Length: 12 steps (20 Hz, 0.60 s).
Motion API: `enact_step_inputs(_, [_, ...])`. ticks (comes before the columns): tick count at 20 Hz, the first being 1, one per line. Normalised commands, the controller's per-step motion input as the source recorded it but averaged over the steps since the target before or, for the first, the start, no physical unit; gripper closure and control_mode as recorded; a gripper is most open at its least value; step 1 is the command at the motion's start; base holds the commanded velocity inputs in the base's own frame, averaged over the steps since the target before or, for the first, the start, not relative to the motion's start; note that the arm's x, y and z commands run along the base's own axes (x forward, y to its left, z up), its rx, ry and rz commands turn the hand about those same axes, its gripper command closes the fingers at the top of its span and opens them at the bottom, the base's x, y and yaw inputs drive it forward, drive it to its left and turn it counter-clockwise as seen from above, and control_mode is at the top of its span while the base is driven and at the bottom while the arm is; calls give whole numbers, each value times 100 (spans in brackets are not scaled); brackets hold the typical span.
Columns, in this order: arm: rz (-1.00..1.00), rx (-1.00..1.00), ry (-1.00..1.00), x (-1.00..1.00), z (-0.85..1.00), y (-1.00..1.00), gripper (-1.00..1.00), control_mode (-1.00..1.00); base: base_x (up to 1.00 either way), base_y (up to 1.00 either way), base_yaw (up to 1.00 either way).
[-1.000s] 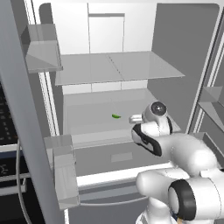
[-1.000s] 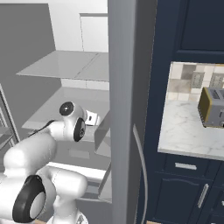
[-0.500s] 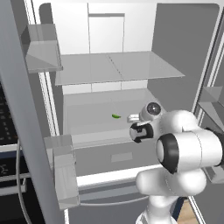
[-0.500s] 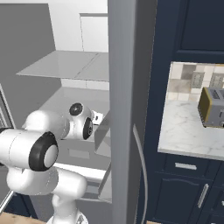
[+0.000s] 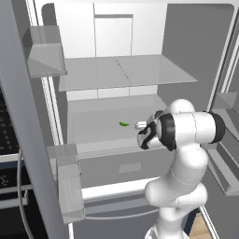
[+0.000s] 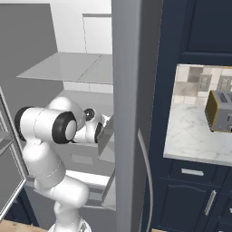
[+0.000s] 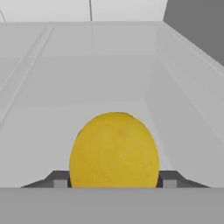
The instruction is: Move the lemon and lemon wedge from the top shelf to the second highest shelf to make space. Then, place the pitcher from the counter on the cleared top shelf.
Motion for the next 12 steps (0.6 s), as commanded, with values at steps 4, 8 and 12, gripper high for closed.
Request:
enact_step_inputs(4, [0, 0, 0, 42, 1, 0, -100, -100, 0, 0, 0])
enact_step_inputs(8, [0, 0, -2, 5, 15, 0, -100, -100, 0, 0, 0])
enact_step_inputs(12, [0, 0, -4, 0, 31, 0, -100, -100, 0, 0, 0])
